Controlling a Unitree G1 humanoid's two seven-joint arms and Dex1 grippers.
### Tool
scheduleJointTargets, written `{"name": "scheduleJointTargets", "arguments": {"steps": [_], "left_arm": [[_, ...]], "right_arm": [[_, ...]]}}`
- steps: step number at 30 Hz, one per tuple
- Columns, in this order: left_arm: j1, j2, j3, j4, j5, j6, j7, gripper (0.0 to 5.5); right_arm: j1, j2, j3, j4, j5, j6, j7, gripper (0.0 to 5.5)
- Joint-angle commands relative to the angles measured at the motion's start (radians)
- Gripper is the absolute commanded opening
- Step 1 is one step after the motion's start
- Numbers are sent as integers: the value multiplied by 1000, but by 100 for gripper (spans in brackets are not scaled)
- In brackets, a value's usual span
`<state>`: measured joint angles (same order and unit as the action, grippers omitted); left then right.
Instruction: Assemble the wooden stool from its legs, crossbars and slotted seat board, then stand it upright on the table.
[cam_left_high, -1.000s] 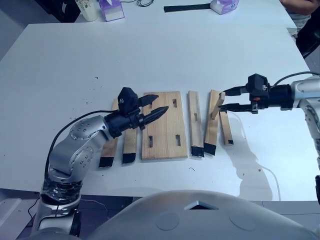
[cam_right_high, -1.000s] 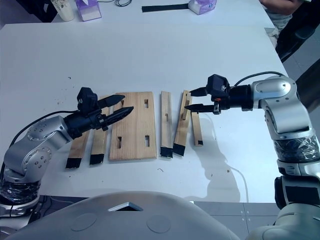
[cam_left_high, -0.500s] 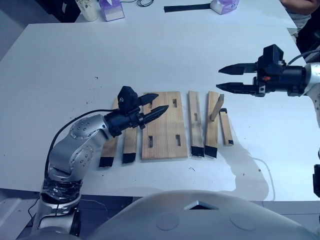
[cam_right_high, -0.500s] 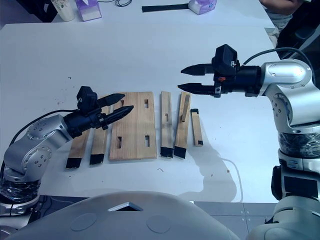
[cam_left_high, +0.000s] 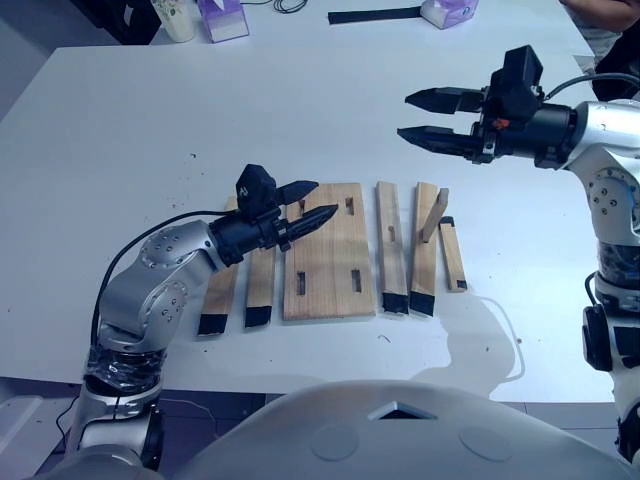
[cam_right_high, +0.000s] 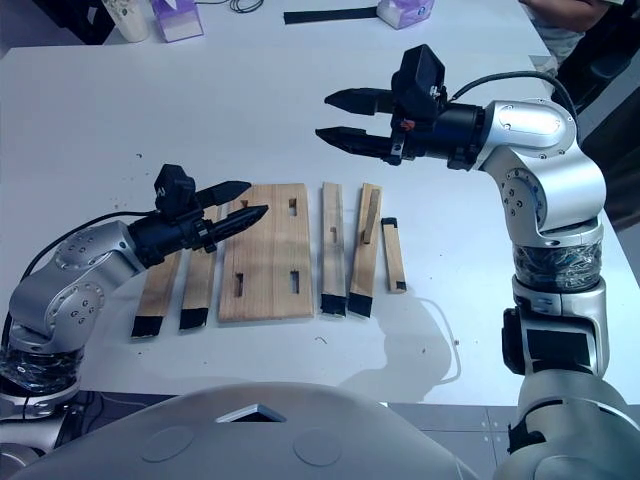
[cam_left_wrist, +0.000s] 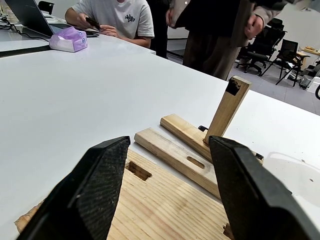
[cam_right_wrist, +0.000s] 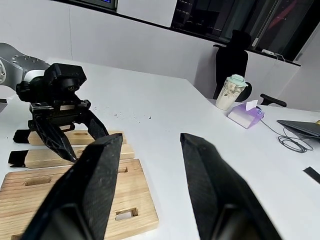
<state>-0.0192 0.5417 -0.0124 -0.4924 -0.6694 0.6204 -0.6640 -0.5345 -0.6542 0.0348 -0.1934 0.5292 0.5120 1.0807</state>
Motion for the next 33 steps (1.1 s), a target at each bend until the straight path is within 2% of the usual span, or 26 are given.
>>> {"name": "scheduleJointTargets", "arguments": {"steps": [1, 5, 8, 14, 18, 21, 23, 26, 29, 33], "left_arm": [[-10, 8, -2, 4, 7, 14, -2, 292], [-30, 14, -10, 16, 3, 22, -20, 292], [-41, 15, -12, 21, 2, 29, -28, 292], [-11, 2, 0, 7, 7, 22, -8, 292], [8, -10, 6, -7, 7, 17, 10, 292], [21, -12, 10, -12, 10, 13, 18, 292], [29, -13, 14, -14, 12, 9, 21, 292], [38, -11, 20, -13, 13, 5, 22, 292], [47, -7, 21, -9, 19, -3, 20, 292], [51, -3, 16, -6, 23, -9, 15, 292]], "right_arm": [[62, -2, 61, 44, -53, -39, 30, 213], [215, 5, 157, 156, -172, -155, 33, 213], [253, 6, 158, 181, -193, -196, 26, 213], [149, 11, 43, 80, -39, -68, 1, 213], [58, 30, -94, -92, 207, 141, -95, 213], [55, 26, -131, -206, 340, 248, -156, 213], [108, -8, -118, -285, 378, 287, -148, 213], [255, -88, -59, -349, 322, 275, -83, 213], [442, -188, 62, -329, 117, 108, 18, 213], [526, -201, 122, -235, -23, -36, 62, 213]]}}
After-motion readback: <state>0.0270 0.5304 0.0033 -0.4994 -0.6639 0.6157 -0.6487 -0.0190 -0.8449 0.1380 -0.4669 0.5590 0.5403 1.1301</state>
